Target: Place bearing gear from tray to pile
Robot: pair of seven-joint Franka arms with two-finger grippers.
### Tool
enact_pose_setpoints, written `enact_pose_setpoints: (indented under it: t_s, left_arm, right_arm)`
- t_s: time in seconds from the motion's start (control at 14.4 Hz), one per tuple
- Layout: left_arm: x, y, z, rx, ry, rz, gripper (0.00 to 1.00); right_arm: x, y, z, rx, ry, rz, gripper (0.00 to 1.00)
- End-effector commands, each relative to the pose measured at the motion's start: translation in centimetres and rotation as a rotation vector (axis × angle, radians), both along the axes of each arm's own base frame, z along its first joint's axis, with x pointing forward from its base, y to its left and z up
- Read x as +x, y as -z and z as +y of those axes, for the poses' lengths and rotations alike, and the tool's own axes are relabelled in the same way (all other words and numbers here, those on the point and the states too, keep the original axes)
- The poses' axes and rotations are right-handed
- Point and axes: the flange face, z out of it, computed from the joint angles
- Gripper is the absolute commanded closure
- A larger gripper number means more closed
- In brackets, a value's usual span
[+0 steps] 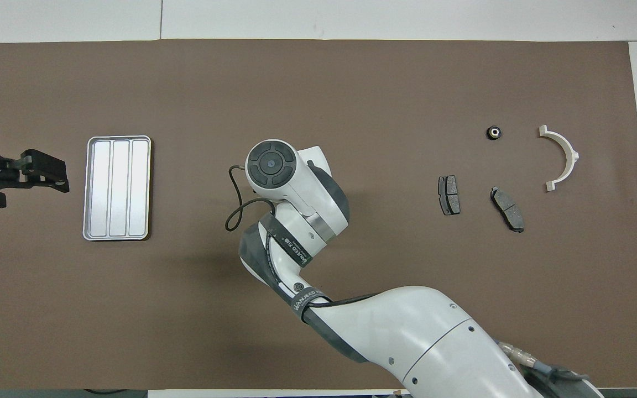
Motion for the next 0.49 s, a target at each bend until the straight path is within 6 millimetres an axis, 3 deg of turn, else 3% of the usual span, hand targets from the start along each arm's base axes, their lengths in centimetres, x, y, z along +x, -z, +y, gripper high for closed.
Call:
enact_pose_setpoints:
  t_s: [0.0,0.21,0.28,0.42]
  left_arm:
    - [-0.7,-0.4,0.0,-0.009,0.002,0.005,0.0]
    - [-0.8,-0.5,0.0,-0.009,0.002,0.004,0.0]
    - [-0.8,-0.5,0.0,-0.009,0.002,0.004,0.0]
    - [-0.8,-0.5,0.0,-0.009,0.002,0.004,0.0]
  right_arm:
    - [3.8,-2.8,-4.7,-0.05,-0.021,0.054,1.0]
    - [8.9,-9.2,-15.4,-0.056,-0.181,0.107,1.0]
    - [10.3,-10.4,-19.0,-0.049,-0.251,0.1,1.0]
    - [12.0,-10.0,-24.0,-0.055,-0.361,0.098,1.0]
